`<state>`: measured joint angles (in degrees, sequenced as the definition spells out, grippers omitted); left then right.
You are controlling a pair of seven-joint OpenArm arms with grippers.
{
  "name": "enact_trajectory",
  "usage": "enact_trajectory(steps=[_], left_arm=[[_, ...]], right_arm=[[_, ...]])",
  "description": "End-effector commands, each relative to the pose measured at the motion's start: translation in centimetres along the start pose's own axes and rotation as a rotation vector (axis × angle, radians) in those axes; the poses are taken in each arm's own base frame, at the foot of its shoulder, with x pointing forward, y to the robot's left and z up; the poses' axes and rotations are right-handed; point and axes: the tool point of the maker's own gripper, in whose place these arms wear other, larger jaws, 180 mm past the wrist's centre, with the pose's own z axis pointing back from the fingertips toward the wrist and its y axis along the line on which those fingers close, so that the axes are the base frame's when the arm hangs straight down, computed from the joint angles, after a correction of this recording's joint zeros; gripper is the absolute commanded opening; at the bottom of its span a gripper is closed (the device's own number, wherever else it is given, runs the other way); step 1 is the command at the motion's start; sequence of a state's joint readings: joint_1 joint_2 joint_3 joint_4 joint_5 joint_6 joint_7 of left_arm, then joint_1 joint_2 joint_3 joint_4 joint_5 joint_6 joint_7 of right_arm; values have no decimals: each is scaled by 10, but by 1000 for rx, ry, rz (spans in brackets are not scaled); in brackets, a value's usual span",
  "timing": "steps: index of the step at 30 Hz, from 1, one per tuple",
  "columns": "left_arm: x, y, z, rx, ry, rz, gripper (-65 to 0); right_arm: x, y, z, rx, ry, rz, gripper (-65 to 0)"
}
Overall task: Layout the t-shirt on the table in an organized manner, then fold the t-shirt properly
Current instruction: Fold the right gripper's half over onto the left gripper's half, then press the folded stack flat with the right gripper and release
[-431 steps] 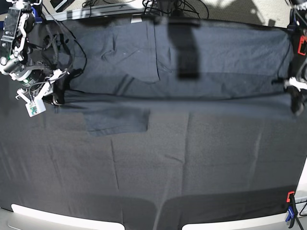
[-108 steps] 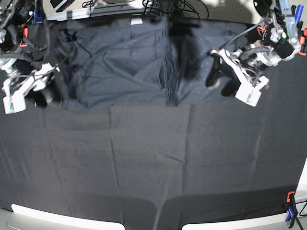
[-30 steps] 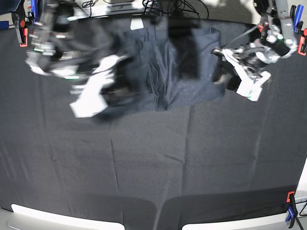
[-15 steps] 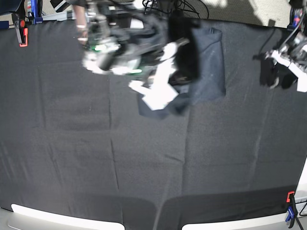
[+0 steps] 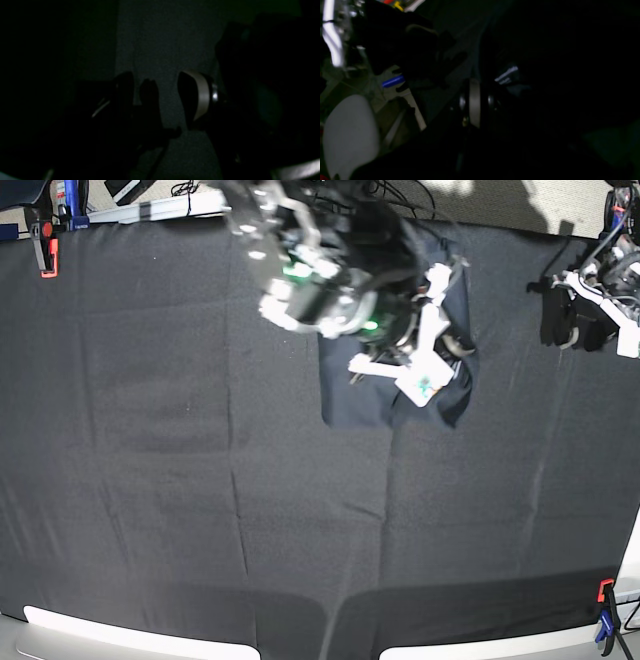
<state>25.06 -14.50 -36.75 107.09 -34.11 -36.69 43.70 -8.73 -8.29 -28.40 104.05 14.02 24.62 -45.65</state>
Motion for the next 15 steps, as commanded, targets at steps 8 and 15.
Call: enact_trajectory(steps=[8, 15], left_arm=[[13, 0, 3, -8, -44, -20, -350], [14, 0, 3, -8, -45, -20, -350]], right_arm=[[23, 62, -2, 310, -127, 88, -457], [46, 70, 5, 353, -256, 61, -457]])
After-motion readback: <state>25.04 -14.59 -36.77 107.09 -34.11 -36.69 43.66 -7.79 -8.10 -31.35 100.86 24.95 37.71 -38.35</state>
